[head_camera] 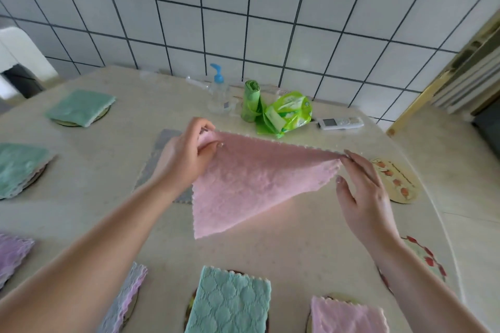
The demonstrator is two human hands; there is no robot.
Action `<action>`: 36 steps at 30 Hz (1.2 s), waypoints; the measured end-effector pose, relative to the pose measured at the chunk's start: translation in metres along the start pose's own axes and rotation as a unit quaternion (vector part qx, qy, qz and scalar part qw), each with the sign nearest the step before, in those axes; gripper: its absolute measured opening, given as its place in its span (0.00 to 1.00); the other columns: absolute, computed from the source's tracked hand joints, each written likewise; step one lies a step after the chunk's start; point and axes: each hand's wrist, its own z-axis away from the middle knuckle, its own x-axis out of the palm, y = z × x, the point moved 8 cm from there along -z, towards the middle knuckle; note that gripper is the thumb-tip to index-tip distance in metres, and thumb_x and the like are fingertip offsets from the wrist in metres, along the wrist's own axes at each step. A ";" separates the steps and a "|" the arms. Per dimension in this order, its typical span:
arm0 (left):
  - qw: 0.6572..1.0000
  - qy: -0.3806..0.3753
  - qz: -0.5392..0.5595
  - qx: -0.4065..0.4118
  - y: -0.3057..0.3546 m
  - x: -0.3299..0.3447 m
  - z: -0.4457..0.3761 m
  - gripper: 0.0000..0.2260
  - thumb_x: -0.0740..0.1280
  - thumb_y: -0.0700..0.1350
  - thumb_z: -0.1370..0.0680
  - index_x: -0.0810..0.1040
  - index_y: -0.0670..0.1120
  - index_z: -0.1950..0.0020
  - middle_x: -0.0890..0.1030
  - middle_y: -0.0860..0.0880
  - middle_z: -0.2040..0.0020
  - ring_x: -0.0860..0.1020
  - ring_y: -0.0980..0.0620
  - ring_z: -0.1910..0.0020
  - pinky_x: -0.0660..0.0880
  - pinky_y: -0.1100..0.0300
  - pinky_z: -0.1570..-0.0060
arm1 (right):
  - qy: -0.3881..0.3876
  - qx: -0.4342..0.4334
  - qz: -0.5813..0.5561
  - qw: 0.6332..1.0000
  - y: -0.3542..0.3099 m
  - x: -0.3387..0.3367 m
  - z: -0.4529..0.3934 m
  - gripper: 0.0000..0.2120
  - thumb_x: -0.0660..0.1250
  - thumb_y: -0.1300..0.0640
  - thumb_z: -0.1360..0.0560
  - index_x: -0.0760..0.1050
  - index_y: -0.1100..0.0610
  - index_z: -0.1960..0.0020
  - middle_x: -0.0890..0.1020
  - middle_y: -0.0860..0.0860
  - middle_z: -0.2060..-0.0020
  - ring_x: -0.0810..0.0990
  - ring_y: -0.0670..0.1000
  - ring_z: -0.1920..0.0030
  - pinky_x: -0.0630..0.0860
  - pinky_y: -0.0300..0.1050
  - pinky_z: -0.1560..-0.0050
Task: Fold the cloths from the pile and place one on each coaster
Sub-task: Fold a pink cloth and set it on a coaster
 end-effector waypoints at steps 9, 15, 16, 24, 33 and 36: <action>0.994 0.022 0.093 0.043 0.102 0.016 -0.053 0.07 0.66 0.43 0.26 0.79 0.55 0.54 0.80 0.63 0.60 0.80 0.53 0.56 0.77 0.52 0.53 | 0.061 -0.025 0.004 0.998 0.035 -0.098 -0.041 0.20 0.61 0.60 0.23 0.69 0.59 0.31 0.69 0.49 0.33 0.67 0.44 0.34 0.62 0.36 0.38; 0.997 -0.014 0.068 0.041 0.118 0.041 0.020 0.09 0.65 0.48 0.26 0.77 0.59 0.48 0.79 0.71 0.56 0.78 0.65 0.56 0.75 0.65 0.52 | 0.047 -0.053 -0.001 0.997 0.076 -0.117 0.028 0.19 0.63 0.60 0.24 0.70 0.59 0.33 0.70 0.47 0.35 0.68 0.42 0.35 0.65 0.39 0.36; 0.997 -0.031 0.070 0.019 0.109 0.053 0.041 0.09 0.64 0.51 0.28 0.77 0.60 0.48 0.79 0.72 0.55 0.78 0.66 0.55 0.74 0.68 0.52 | 0.028 -0.045 -0.004 0.999 0.089 -0.109 0.047 0.20 0.64 0.61 0.25 0.71 0.59 0.33 0.71 0.46 0.35 0.68 0.41 0.35 0.65 0.37 0.36; 0.967 -0.156 0.085 -0.180 0.034 0.146 0.185 0.23 0.69 0.37 0.28 0.78 0.69 0.57 0.82 0.65 0.57 0.81 0.62 0.57 0.76 0.63 0.52 | -0.149 0.015 -0.023 0.988 0.161 -0.033 0.187 0.20 0.59 0.52 0.26 0.76 0.60 0.39 0.70 0.38 0.38 0.64 0.30 0.35 0.62 0.25 0.36; 0.957 -0.180 0.029 -0.224 0.019 0.162 0.195 0.17 0.67 0.36 0.25 0.79 0.61 0.59 0.82 0.62 0.58 0.79 0.63 0.58 0.76 0.60 0.56 | -0.158 0.040 -0.019 0.986 0.183 -0.013 0.193 0.20 0.69 0.62 0.30 0.75 0.59 0.38 0.71 0.41 0.41 0.65 0.30 0.37 0.59 0.26 0.35; 0.956 -0.156 0.027 -0.248 0.008 0.162 0.181 0.13 0.67 0.39 0.25 0.78 0.59 0.59 0.83 0.58 0.60 0.79 0.62 0.59 0.77 0.57 0.55 | -0.176 0.063 -0.010 0.982 0.188 -0.002 0.159 0.21 0.68 0.63 0.28 0.73 0.56 0.35 0.71 0.41 0.38 0.67 0.34 0.40 0.68 0.34 0.39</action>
